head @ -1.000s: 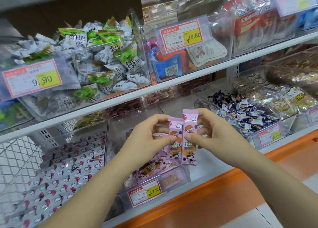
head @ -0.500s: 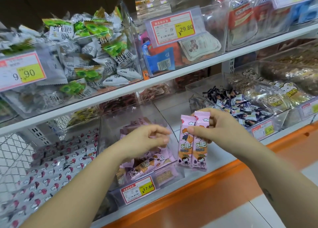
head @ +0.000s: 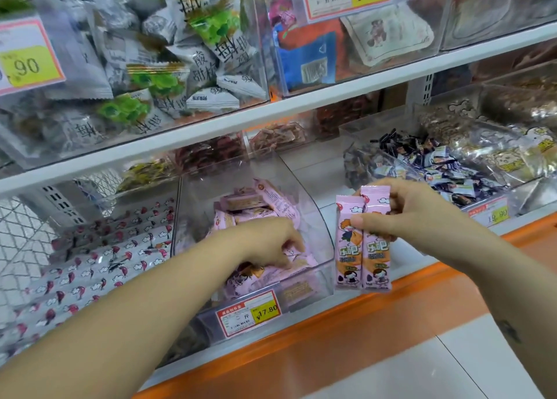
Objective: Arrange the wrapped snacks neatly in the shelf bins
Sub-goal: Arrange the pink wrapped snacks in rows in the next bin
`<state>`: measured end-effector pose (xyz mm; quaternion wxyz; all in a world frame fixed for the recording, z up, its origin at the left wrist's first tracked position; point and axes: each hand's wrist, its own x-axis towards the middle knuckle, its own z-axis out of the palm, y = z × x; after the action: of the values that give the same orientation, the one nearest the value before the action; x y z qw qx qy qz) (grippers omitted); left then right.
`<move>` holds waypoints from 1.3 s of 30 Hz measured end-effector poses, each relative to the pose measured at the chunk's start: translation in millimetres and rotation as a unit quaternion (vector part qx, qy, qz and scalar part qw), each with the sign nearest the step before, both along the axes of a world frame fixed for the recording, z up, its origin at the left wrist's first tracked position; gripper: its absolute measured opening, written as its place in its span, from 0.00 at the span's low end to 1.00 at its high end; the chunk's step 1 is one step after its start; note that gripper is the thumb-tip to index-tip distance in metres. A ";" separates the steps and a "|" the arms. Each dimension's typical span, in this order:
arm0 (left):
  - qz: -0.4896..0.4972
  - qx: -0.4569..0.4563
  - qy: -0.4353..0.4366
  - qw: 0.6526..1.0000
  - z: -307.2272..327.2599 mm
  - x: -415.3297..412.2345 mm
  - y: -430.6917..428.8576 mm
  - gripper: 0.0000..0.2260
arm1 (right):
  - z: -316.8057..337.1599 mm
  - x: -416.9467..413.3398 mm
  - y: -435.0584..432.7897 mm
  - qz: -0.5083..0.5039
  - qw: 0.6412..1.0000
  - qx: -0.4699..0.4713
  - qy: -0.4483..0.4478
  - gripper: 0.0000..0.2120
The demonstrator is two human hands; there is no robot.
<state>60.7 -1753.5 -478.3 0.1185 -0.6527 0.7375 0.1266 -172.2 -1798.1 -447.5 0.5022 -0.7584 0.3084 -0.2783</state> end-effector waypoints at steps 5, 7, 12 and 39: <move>0.006 -0.029 -0.002 1.000 3.3 17.6 2.5 0.20 | -0.3 1.5 -2.3 -0.007 1.000 -0.006 0.005 0.10; 0.010 -0.032 0.014 0.999 4.4 18.8 7.5 0.20 | -0.9 2.0 -3.2 -0.007 1.000 -0.008 0.007 0.10; 0.061 -0.109 0.129 0.984 20.2 28.3 20.4 0.19 | -2.6 2.9 -3.1 -0.004 1.000 -0.002 0.006 0.10; 0.131 -0.118 -0.059 0.983 11.9 36.9 31.4 0.22 | -5.2 7.2 -2.2 -0.011 0.999 0.041 -0.024 0.12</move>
<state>97.5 -1722.0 -466.3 0.0664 -0.7592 0.6474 0.0139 -165.0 -1800.2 -452.7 0.5370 -0.7269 0.3154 -0.2894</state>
